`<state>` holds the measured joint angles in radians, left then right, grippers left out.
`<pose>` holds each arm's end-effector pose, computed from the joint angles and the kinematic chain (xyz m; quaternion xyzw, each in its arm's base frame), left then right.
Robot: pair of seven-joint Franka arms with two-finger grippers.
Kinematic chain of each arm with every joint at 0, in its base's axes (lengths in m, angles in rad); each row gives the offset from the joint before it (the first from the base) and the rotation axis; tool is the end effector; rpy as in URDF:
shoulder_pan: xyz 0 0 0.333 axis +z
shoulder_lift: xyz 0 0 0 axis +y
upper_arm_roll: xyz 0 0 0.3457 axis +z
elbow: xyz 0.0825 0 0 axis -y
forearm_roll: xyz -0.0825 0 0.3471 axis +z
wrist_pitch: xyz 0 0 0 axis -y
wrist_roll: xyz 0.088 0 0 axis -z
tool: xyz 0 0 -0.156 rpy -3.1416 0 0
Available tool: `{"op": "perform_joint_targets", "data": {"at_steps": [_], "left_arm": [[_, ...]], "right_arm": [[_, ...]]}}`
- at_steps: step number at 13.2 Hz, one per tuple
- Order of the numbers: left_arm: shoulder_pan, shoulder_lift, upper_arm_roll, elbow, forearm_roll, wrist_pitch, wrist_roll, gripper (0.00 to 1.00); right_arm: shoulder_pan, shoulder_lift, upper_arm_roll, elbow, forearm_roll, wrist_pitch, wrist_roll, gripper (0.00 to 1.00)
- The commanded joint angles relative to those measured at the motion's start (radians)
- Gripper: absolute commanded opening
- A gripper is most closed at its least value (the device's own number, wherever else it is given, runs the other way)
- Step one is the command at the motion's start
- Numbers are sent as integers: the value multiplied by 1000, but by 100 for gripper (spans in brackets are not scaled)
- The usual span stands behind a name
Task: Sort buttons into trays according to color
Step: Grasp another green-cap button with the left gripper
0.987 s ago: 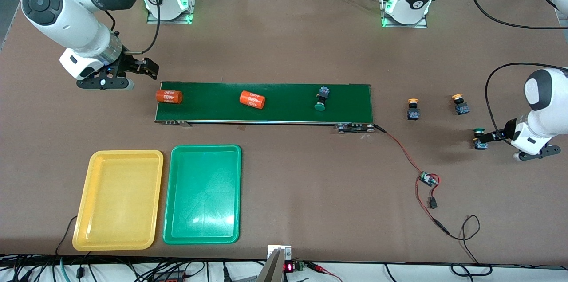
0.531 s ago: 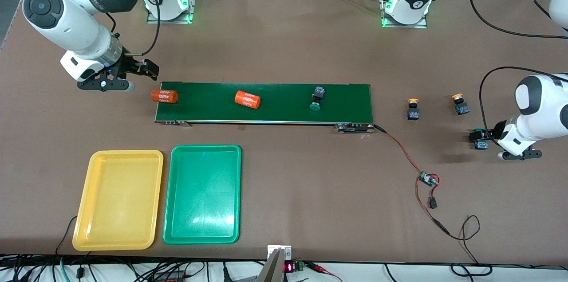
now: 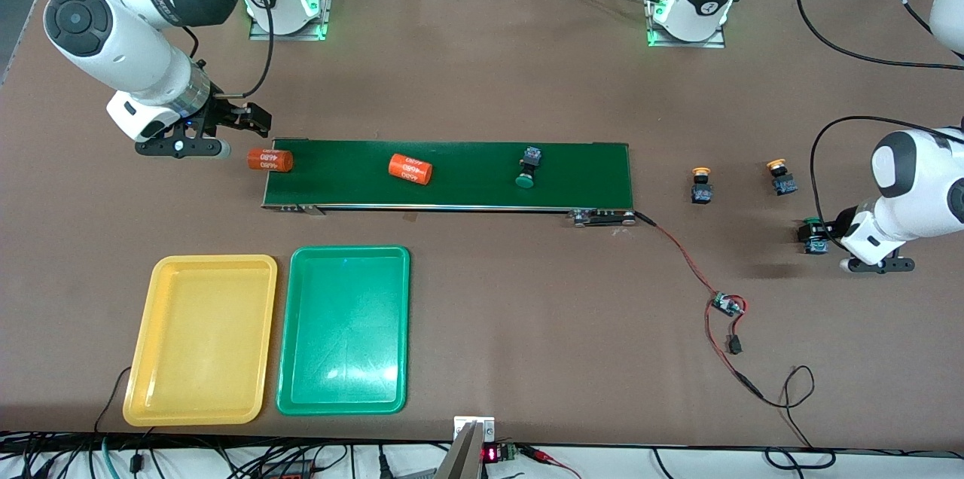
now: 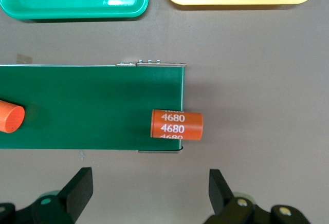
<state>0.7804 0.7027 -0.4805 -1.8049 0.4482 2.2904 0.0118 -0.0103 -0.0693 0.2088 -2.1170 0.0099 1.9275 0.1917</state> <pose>0.5838 0.2255 0.1805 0.9983 0.0248 -0.0525 0.0045 0.4637 0.0956 0.4314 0.9981 0.0007 -0.0591 0.0144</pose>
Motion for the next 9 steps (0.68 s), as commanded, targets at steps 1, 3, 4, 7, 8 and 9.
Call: {"op": "perform_joint_targets", "data": {"at_steps": [1,3,4,7,8,9], "left_arm": [[-4,11,7,19,-8,0,31,15],[-6,-11,5,13,-6,-8,37,9],[-12,-38,2,10,-16,-15,31,9],[-107,-158,-3,-16,-42,-153,10,6],[-137,-193,-3,-19,-96,-196,-7,5],[-173,-219,-3,-21,-156,-241,-15,5]], "right_arm": [[1,14,4,15,-15,-7,5,100],[3,16,4,14,-15,-13,5,100],[4,14,4,14,-15,-15,5,100],[0,16,4,17,-15,-9,2,100],[0,16,4,17,-15,-7,-3,100],[0,16,4,17,-15,-8,-5,100]]}}
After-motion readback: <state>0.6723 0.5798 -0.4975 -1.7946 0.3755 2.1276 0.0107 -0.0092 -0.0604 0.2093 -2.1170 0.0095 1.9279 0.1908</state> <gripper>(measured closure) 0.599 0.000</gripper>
